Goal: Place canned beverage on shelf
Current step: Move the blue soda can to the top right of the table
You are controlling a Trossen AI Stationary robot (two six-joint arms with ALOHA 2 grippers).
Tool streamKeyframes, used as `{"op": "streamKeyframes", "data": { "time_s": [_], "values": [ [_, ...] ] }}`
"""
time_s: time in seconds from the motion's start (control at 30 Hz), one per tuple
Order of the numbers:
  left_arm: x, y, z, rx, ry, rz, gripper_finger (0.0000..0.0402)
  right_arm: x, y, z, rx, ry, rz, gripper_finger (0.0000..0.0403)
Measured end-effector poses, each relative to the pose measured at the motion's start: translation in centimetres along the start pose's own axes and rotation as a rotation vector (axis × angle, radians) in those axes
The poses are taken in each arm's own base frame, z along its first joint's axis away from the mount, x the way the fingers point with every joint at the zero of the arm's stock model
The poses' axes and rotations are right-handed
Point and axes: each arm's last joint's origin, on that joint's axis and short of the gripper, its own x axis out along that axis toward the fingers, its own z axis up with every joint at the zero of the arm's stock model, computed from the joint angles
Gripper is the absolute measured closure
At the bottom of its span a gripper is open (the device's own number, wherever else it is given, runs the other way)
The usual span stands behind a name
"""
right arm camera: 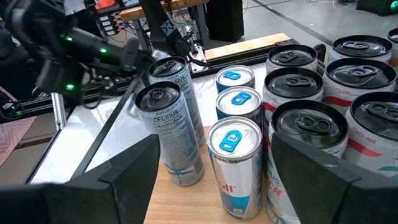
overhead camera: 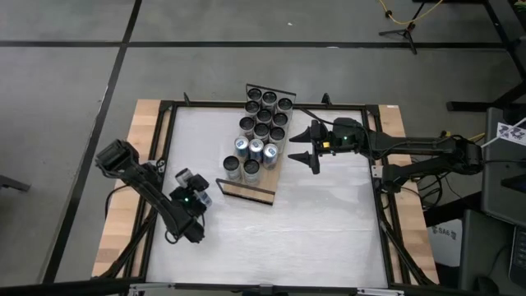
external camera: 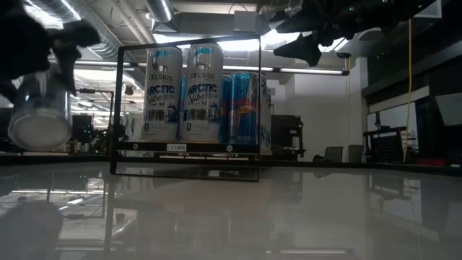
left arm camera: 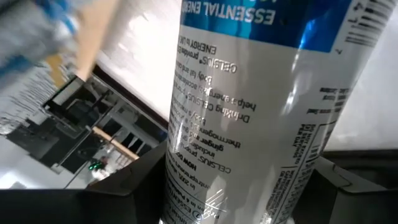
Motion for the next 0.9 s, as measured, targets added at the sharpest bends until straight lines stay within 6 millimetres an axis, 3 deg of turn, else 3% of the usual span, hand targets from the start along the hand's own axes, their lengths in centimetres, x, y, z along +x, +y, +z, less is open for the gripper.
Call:
{"op": "streamKeyframes", "data": {
  "time_s": [0.2,0.5,0.9],
  "values": [
    [2.6,-1.3,-2.0,0.052,0.069,0.062,0.0157,0.0,0.0,0.0,0.000,0.000,0.000,0.0100],
    [5.8,-1.0,-3.5,0.154,0.164,0.235,0.0157,0.0,0.0,0.0,0.000,-0.001,-0.001,0.0100],
    [8.7,0.2,-4.4,0.121,0.284,0.184,0.0157,0.0,0.0,0.0,0.000,-0.001,-0.004,0.0100]
  ]
}}
